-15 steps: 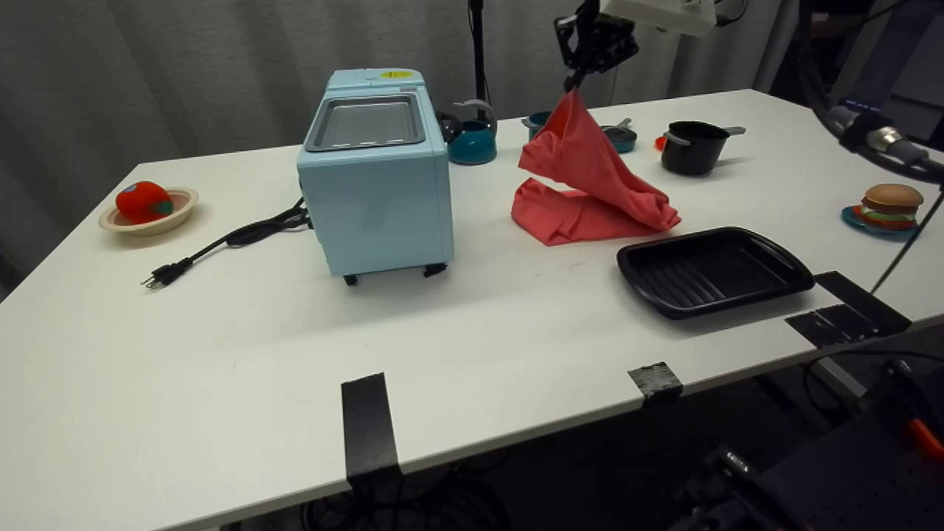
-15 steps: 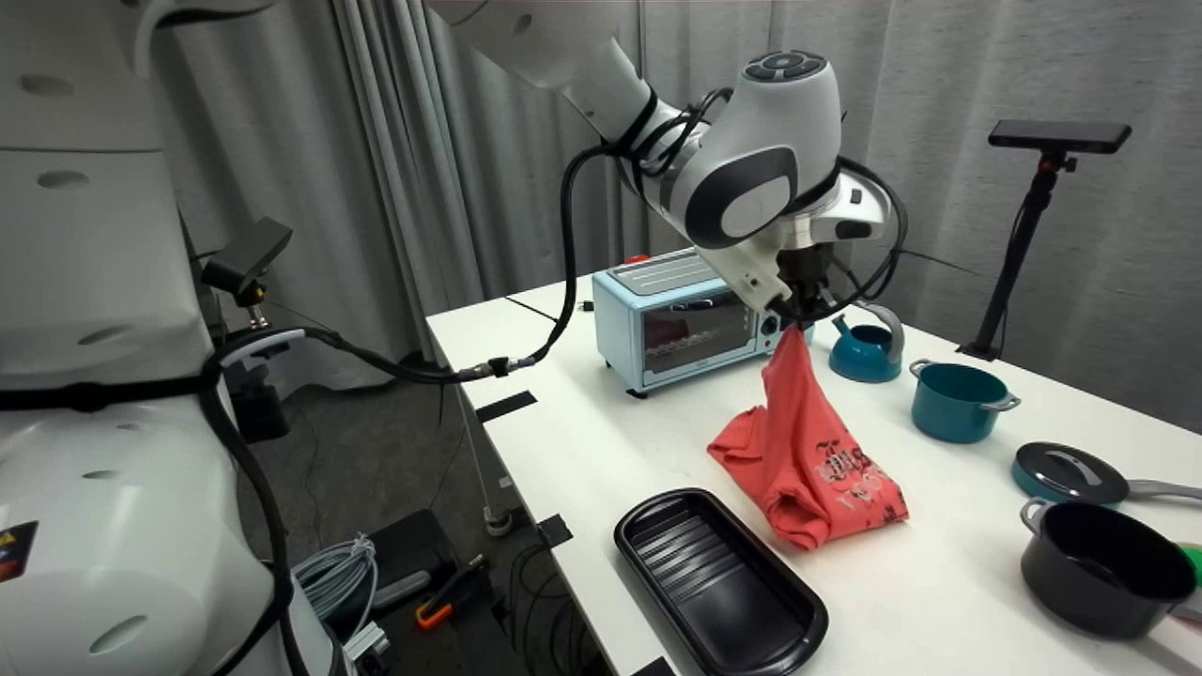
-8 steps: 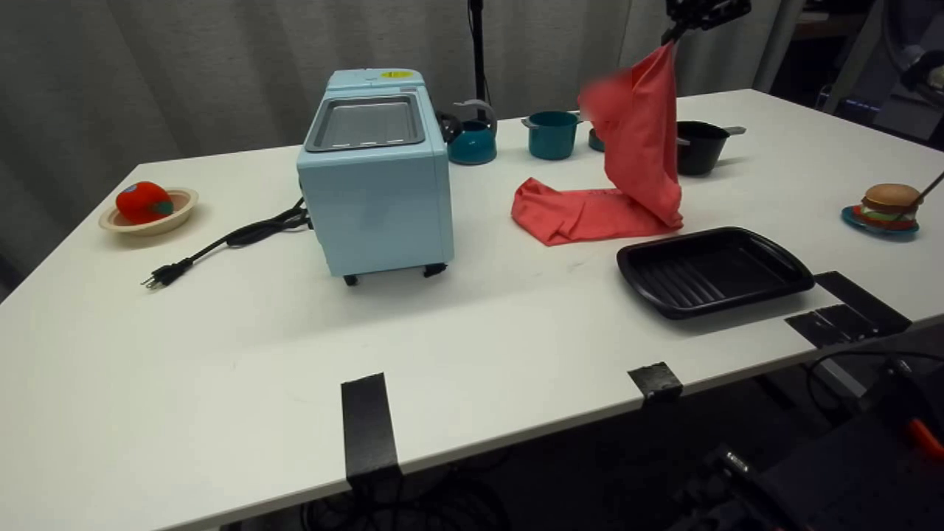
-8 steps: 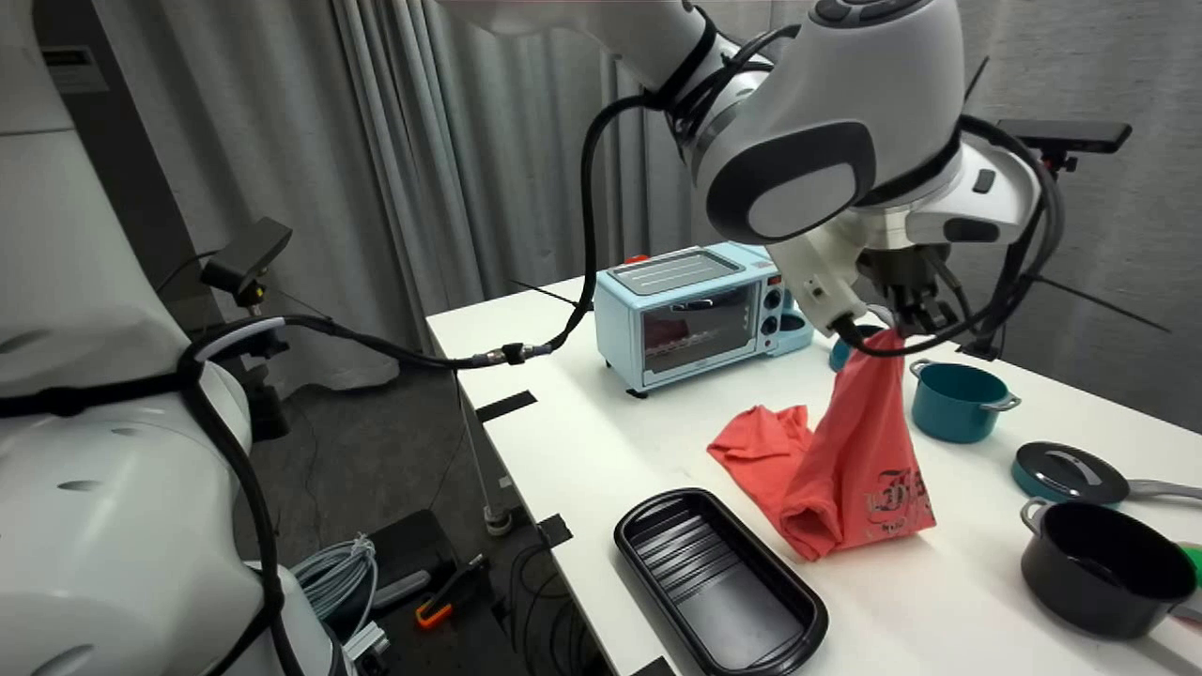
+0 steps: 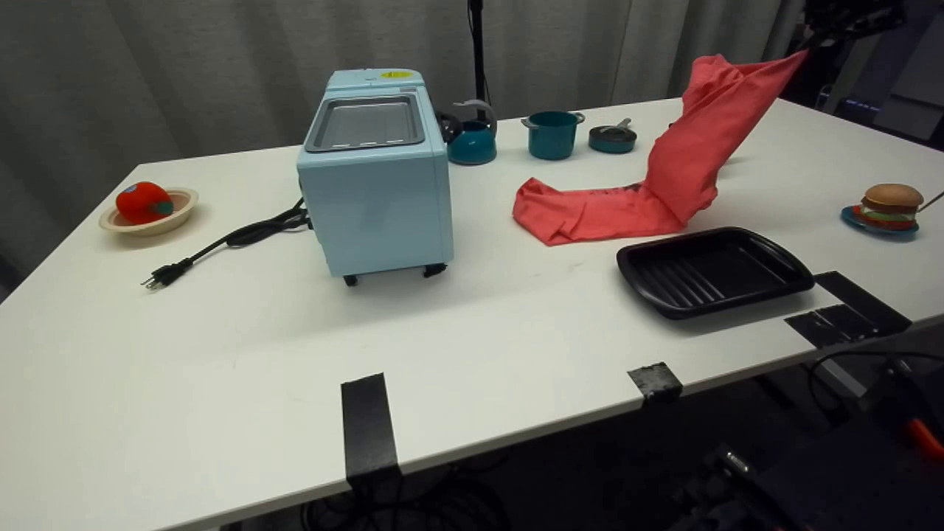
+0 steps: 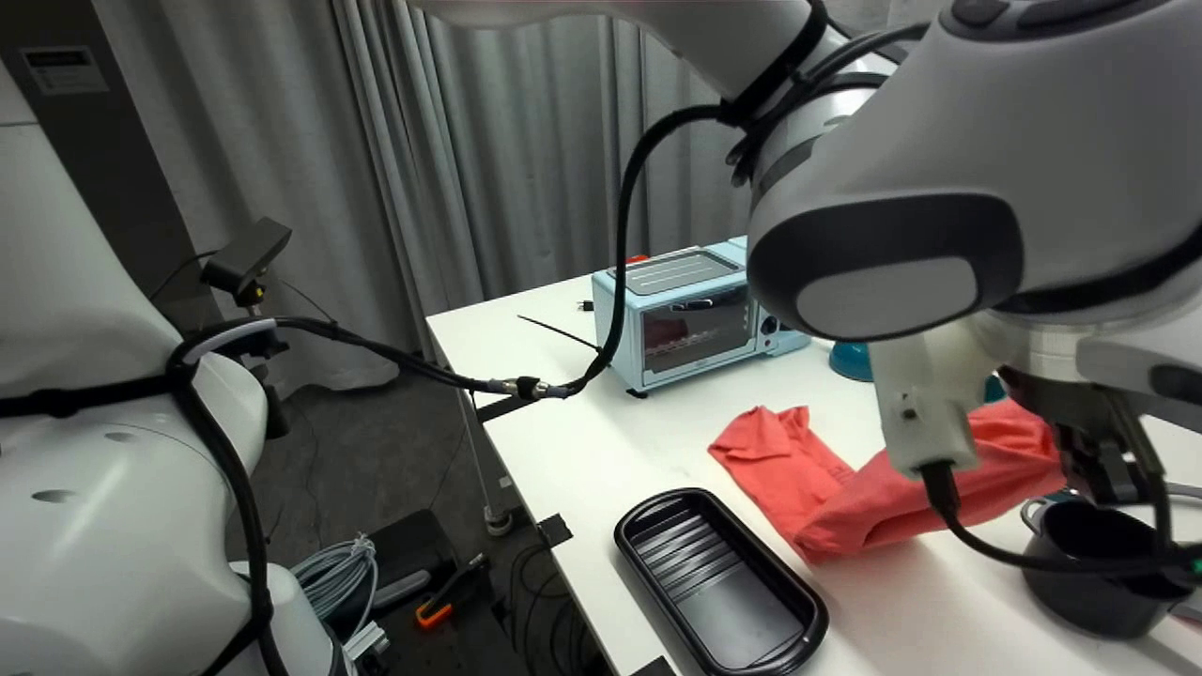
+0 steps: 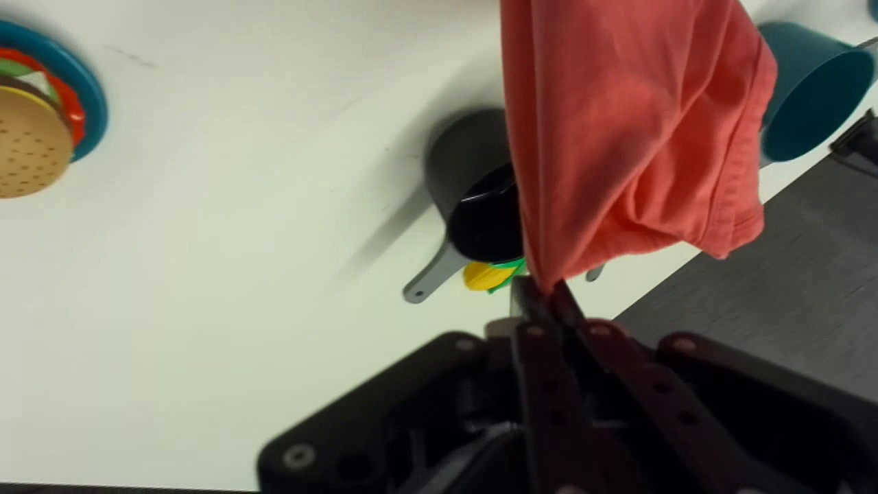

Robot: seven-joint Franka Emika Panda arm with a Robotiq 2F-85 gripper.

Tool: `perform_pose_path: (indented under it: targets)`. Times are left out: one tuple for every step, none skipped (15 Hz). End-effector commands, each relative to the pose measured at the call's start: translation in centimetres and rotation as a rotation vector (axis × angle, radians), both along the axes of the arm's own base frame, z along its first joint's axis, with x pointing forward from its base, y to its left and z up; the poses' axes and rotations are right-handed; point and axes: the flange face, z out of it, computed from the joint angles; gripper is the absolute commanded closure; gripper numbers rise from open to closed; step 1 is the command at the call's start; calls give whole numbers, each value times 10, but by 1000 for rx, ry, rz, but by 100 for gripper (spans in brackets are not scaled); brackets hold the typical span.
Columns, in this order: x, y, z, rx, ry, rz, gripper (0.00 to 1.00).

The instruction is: Unfold the orange cloth

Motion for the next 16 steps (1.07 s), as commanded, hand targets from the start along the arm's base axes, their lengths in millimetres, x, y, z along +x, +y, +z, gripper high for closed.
perform_pose_path:
  targets:
    - [-28, -42, -1, -4, 0, -126, 99]
    - [-33, -54, -2, 4, 1, -158, 99]
    - [-39, -60, -5, 11, 5, -186, 71]
    - [-40, -64, -8, 15, 8, -207, 69]
    - [-43, -67, -9, 19, 8, -223, 63]
    - [-42, -67, -11, 23, 10, -231, 54]
    - [-42, -65, -12, 26, 12, -236, 47]
    - [-39, -62, -14, 27, 14, -237, 40]
    - [-37, -58, -14, 25, 15, -236, 32]
    - [-34, -54, -14, 25, 14, -231, 25]
    - [-31, -49, -14, 27, 12, -226, 17]
    - [-27, -43, -13, 28, 10, -216, 10]
    - [-22, -37, -12, 29, 7, -205, 1]
    - [-15, -29, -11, 28, 3, -190, 0]
    - [-8, -21, -11, 28, 0, -170, 0]
    - [0, -11, -11, 26, -4, -150, 0]
